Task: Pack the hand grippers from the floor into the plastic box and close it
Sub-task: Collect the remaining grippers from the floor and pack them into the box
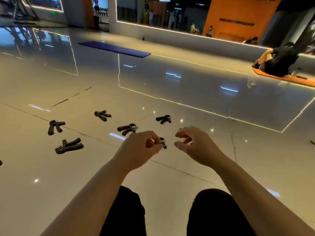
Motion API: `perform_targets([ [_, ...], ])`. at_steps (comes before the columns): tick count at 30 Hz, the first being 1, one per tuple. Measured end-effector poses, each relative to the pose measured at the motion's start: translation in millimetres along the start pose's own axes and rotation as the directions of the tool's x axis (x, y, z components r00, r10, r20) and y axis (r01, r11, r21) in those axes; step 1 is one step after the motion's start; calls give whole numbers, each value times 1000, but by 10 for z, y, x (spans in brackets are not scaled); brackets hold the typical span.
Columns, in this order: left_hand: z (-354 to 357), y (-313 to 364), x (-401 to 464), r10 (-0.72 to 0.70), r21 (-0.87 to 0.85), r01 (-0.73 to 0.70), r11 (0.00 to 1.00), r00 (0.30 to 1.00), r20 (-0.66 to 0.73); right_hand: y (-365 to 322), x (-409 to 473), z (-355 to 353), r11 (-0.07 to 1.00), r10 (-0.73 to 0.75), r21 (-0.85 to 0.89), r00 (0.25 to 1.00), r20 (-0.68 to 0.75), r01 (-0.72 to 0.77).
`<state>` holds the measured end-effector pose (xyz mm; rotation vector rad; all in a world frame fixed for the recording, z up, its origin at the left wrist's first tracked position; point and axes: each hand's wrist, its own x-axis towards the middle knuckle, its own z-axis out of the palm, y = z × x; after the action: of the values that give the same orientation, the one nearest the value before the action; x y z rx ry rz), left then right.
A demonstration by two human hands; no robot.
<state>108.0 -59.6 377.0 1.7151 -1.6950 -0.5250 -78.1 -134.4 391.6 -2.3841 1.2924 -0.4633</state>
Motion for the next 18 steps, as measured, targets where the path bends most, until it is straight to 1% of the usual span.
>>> perform_targets([
  [2,125,-36,153,3,-52,-4,999,1000,-25,-45,123,-150,988,-65,-140,998,17,67],
  [5,320,-75,385,3,-40,-4,999,1000,-31,109,238,-333,954,-96,-283,995,35,102],
  [8,489,-70,712,46,38,-44,998,998,-48,469,342,-403,953,-28,-299,995,96,56],
  [9,554,-59,843,71,76,-68,995,997,-34,621,377,-410,956,0,-291,993,114,33],
  [11,699,-47,1111,110,169,-113,979,994,29,949,438,-425,960,59,-281,988,141,-17],
  [14,921,-39,1526,134,314,-180,932,977,164,1406,551,-452,957,163,-272,965,206,-103],
  [16,1029,-24,1827,162,407,-254,877,956,246,1626,755,-466,954,226,-253,938,262,-160],
  [18,1110,-19,2108,173,494,-330,805,926,337,1758,1037,-444,955,252,-233,912,323,-181],
])
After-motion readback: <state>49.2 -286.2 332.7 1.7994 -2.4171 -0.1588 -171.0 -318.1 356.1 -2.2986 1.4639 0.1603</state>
